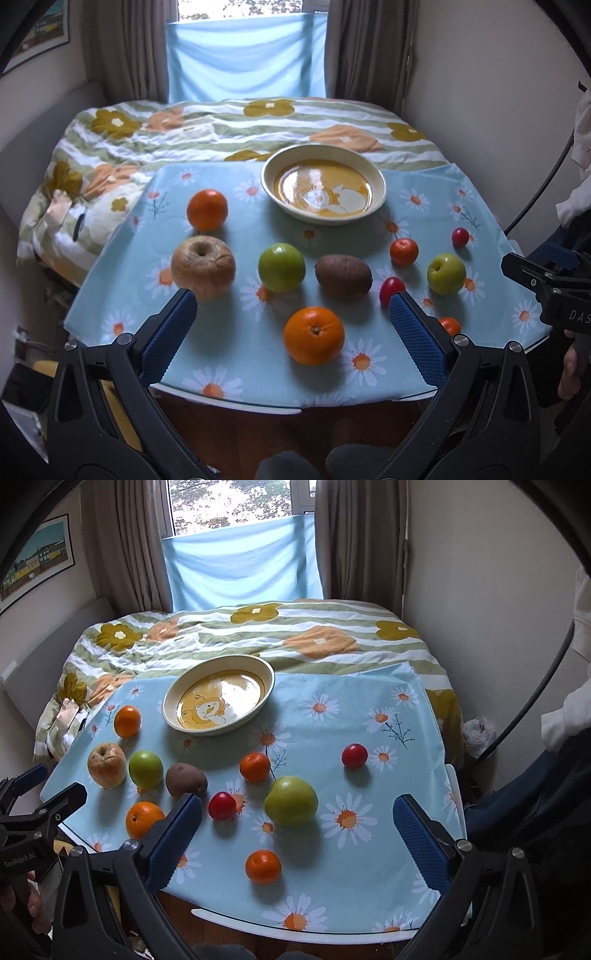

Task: Organize fruits
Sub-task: 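Reach the left tool to the orange while the right tool reaches the large green apple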

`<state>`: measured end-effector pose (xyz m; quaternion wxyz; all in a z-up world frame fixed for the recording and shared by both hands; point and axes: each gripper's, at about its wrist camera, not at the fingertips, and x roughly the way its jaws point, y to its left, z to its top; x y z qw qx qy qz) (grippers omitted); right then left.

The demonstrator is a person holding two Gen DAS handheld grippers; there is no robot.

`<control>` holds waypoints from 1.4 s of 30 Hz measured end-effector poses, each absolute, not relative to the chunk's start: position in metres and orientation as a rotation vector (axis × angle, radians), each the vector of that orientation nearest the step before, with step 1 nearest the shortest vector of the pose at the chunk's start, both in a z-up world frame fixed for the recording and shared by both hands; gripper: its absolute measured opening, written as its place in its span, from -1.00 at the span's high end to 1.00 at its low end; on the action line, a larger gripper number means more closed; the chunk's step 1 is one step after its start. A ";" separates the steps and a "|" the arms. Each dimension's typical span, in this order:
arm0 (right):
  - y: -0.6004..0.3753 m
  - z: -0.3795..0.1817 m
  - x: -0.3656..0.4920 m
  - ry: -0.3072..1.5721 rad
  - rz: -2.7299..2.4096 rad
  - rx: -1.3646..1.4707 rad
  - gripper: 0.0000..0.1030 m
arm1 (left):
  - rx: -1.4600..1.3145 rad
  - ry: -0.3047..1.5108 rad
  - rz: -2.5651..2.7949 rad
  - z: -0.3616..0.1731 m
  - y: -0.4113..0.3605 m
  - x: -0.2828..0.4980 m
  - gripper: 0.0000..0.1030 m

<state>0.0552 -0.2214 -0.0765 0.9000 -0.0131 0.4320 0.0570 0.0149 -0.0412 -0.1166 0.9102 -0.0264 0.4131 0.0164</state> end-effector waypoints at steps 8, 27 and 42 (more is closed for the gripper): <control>-0.235 -0.124 0.078 0.953 0.236 -0.069 -1.00 | -0.095 0.905 0.102 -0.169 -0.063 0.020 -1.00; -0.232 -0.178 0.109 1.083 0.350 -0.096 -0.49 | -0.126 0.968 0.150 -0.215 -0.066 0.036 -0.24; -0.223 -0.189 0.117 1.109 0.381 -0.118 -0.05 | -0.133 0.971 0.160 -0.215 -0.067 0.035 -0.23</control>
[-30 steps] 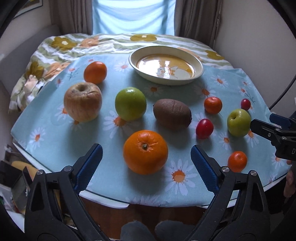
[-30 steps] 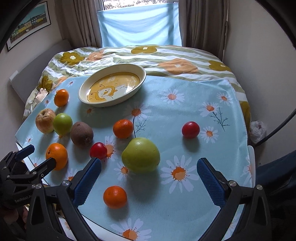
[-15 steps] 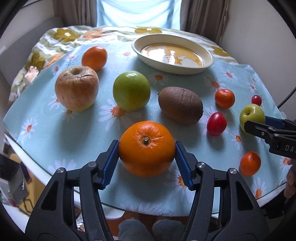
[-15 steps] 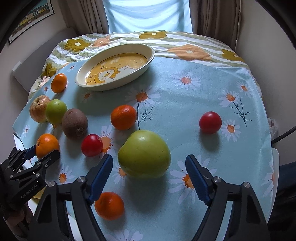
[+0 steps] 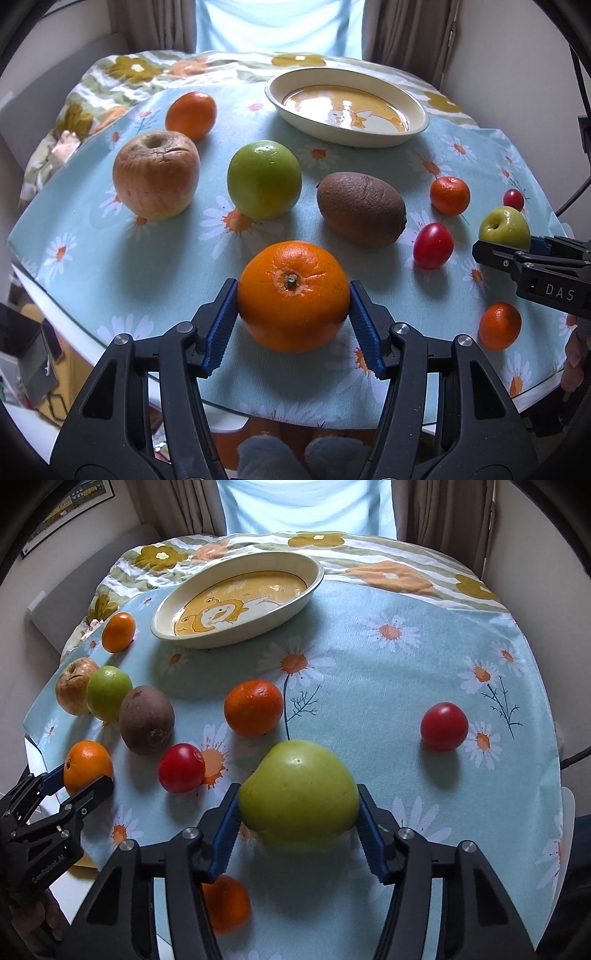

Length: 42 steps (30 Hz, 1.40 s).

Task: Organize fruits
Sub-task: 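Reach the left tool to the orange while the right tool reaches the large green apple, then grasp the orange with the left tool while the right tool grasps the green apple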

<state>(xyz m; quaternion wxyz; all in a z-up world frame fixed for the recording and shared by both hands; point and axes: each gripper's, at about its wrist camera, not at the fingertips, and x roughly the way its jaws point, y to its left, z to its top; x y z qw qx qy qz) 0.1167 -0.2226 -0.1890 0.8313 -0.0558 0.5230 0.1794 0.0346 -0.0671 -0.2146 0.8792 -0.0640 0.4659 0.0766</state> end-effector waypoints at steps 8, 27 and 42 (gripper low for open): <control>-0.223 -0.185 0.113 1.093 0.387 -0.107 -0.04 | -0.140 0.950 0.163 -0.202 -0.065 0.033 -0.23; -0.214 -0.101 0.124 0.971 0.411 -0.065 -0.04 | -0.087 0.818 0.117 -0.104 -0.049 0.063 -0.23; -0.179 -0.065 0.184 0.924 0.282 0.030 -0.04 | -0.003 0.820 -0.103 -0.084 -0.023 0.187 -0.23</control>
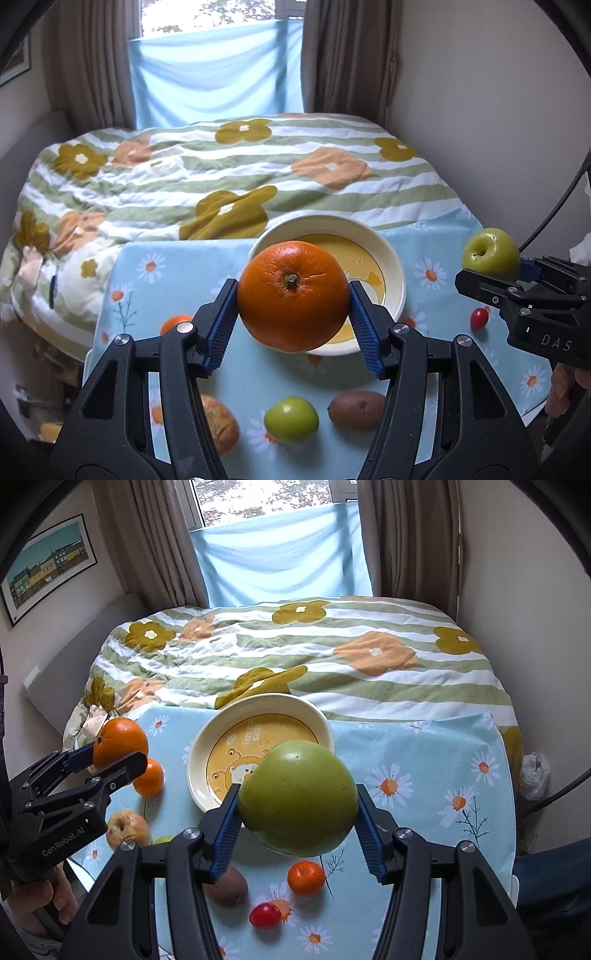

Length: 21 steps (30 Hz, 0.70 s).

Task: Organize fruits
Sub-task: 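Grasp the orange with the left tool while the right tool grasps the green apple, then lower the orange into the bowl and open the left tool while the right tool places the green apple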

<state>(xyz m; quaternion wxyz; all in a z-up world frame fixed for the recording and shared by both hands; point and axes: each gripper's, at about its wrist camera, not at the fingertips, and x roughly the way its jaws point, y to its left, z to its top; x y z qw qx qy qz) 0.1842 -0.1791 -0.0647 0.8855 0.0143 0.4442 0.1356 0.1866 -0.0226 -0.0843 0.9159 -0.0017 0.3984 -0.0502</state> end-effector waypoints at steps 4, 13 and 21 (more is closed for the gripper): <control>-0.173 -0.067 0.204 0.927 0.224 0.073 -0.04 | 0.030 0.849 -0.171 -0.097 -0.021 0.225 -0.23; -0.172 -0.085 0.241 0.959 0.104 0.152 -0.04 | 0.110 0.945 -0.299 -0.144 -0.028 0.294 -0.23; -0.181 -0.101 0.259 0.996 0.018 0.193 -0.04 | 0.176 1.001 -0.359 -0.178 -0.044 0.331 -0.23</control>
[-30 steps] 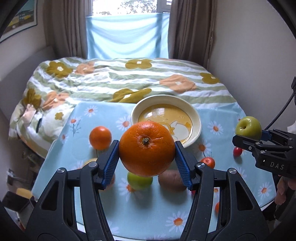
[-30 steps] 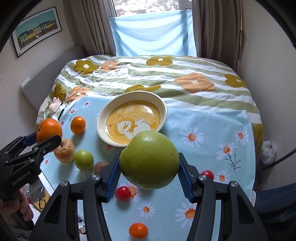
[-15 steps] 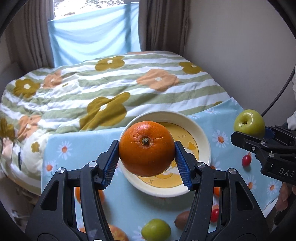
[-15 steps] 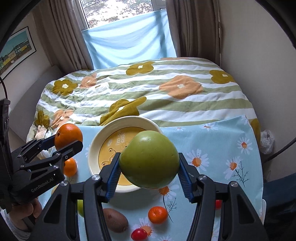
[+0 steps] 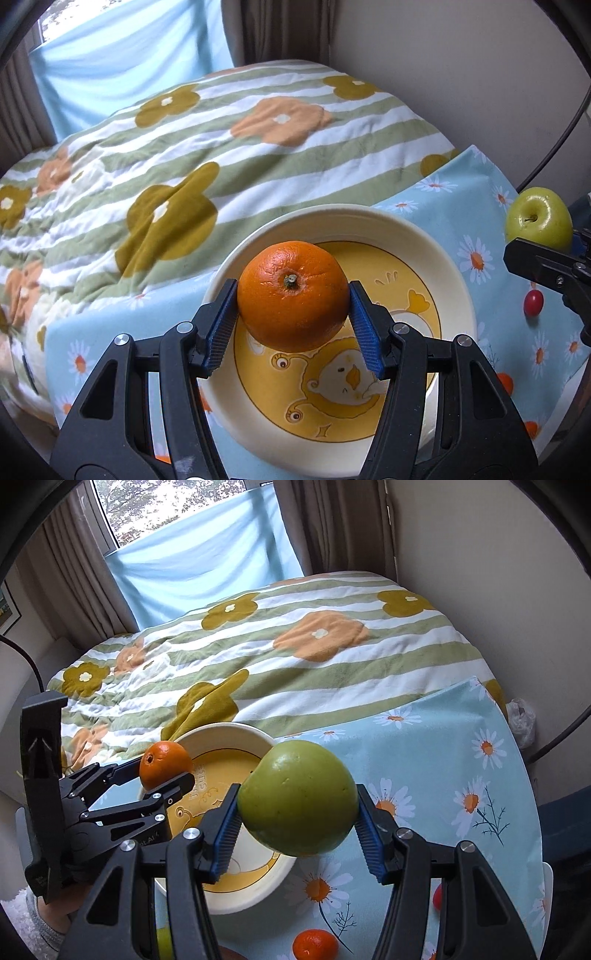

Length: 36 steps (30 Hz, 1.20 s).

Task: Organize fruits
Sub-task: 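Lower the orange into the bowl and open the left tool while the right tool places the green apple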

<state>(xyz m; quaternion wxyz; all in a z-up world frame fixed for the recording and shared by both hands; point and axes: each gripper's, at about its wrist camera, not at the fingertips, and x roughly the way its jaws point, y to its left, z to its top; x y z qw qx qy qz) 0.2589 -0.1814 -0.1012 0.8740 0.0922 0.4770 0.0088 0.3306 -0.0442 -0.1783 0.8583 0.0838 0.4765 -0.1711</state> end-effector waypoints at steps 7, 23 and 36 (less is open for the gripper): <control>-0.188 -0.109 0.262 1.012 -0.030 0.223 -0.04 | 0.217 1.029 -0.380 -0.195 -0.051 0.343 -0.24; -0.193 -0.098 0.263 0.992 -0.057 0.227 -0.04 | 0.193 0.937 -0.377 -0.154 -0.036 0.335 -1.00; -0.154 -0.094 0.284 0.996 0.068 0.148 -0.04 | 0.113 0.918 -0.262 -0.127 0.024 0.308 -1.00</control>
